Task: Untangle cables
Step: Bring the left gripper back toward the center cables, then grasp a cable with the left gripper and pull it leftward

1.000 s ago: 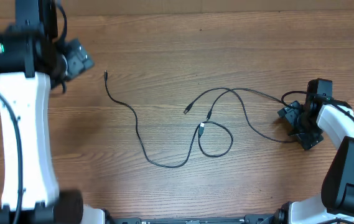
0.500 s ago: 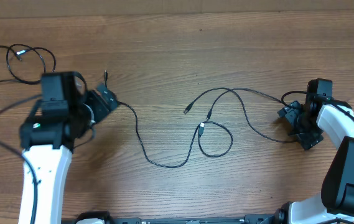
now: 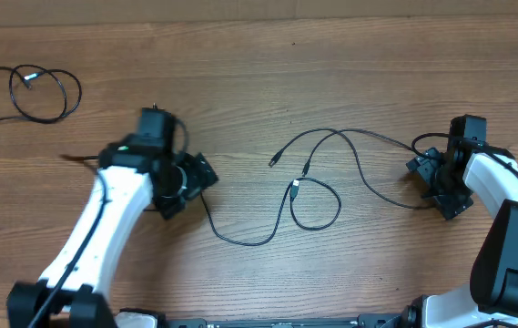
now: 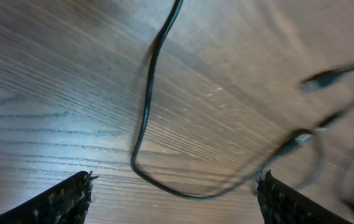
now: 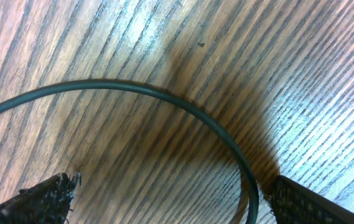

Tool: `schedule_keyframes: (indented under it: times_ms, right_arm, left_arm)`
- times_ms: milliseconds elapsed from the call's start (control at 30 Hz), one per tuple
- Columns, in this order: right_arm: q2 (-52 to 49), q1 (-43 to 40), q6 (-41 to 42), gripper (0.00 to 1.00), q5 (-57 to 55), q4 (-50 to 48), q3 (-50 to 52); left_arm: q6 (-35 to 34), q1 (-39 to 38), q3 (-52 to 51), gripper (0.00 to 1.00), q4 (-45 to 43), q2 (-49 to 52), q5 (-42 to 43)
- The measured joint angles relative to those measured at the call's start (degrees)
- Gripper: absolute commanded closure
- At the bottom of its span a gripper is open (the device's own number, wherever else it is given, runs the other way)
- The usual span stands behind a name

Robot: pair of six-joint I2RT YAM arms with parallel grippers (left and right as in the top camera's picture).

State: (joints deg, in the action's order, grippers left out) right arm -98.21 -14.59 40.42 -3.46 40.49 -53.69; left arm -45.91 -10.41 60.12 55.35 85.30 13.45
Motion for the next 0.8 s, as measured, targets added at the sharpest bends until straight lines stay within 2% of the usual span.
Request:
schedule_keyframes:
  times_ms: [200,400,600,800]
  right_arm:
    - [0.0,0.0,0.0,0.0,0.0,0.0,0.0]
    - [0.0,0.0,0.0,0.0,0.0,-0.02,0.0]
    - [0.0,0.0,0.02,0.0,0.0,-0.02,0.0]
    - [0.0,0.0,0.0,0.0,0.02,0.02,0.0]
  left_arm:
    - [-3.23,-6.67,-0.02,0.17,-0.02,4.63,-8.37]
    - [-4.2,-8.37,-0.02,0.18,-2.21,8.61,-15.13]
    - [-4.9,-8.37,-0.04,0.29,-6.56,12.94,-15.82]
    - [-5.2,-8.37,-0.04,0.55,-8.22,15.32,-15.61]
